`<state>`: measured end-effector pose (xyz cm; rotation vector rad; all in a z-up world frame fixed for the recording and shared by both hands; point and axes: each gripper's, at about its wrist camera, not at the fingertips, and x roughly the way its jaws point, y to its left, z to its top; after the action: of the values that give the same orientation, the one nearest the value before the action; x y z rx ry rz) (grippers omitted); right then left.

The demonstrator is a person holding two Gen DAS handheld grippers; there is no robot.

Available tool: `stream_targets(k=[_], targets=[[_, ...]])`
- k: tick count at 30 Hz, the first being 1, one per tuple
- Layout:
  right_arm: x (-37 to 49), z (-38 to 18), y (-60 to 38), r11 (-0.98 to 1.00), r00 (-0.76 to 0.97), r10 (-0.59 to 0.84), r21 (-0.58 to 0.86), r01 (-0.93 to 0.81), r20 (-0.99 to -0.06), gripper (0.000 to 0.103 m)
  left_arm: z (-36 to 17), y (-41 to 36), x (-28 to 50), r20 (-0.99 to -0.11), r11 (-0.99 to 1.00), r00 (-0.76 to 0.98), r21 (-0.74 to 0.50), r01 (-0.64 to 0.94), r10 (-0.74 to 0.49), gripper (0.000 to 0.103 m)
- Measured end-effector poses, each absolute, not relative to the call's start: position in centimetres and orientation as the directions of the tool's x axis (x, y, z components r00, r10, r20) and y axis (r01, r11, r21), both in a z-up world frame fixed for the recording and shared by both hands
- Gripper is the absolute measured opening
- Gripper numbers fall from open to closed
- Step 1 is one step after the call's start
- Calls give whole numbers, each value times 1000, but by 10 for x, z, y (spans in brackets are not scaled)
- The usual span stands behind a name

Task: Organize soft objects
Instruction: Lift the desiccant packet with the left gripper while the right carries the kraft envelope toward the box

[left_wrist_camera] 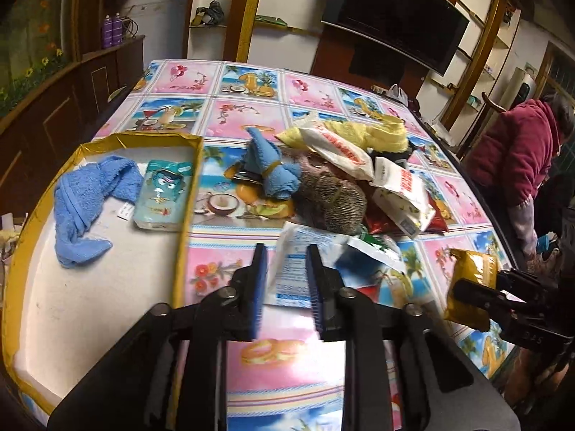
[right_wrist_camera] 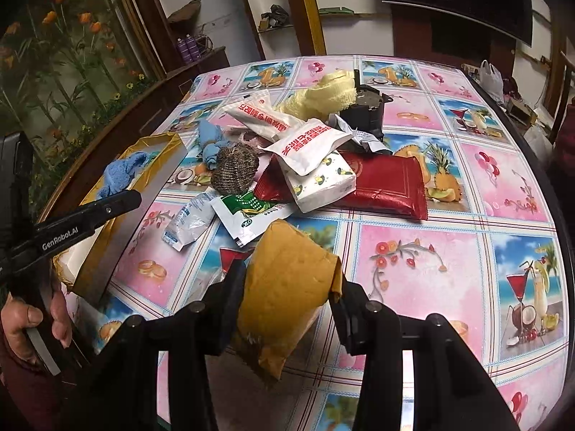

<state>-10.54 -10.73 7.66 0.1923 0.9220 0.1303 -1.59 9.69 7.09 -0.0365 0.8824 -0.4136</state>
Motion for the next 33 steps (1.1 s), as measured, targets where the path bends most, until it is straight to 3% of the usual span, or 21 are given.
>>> stream_targets(k=[2,7,12,16,18,20,33], targets=[[-106,75,-109,972,596,204,232,-30,-777,45,66,93,-9,-755,923,556,-171,345,-348,56],[-106,71,-108,967,588,227,249,-45,-776,45,51,63,-1,-765,904,555,-81,419,-327,59],[-106,71,-108,966,587,236,250,-58,-775,45,13,24,11,-840,867,495,61,494,-223,60],[-106,70,-106,967,584,239,247,-67,-776,45,9,22,9,-832,877,494,20,479,-251,58],[-106,70,-104,967,581,239,244,-70,-778,45,11,26,8,-828,885,503,18,464,-247,42],[-105,70,-103,967,580,241,244,-74,-778,45,14,30,3,-825,889,507,14,457,-248,37],[-96,85,-72,969,580,247,212,-129,-776,45,79,81,-41,-709,907,611,-97,409,-352,35]])
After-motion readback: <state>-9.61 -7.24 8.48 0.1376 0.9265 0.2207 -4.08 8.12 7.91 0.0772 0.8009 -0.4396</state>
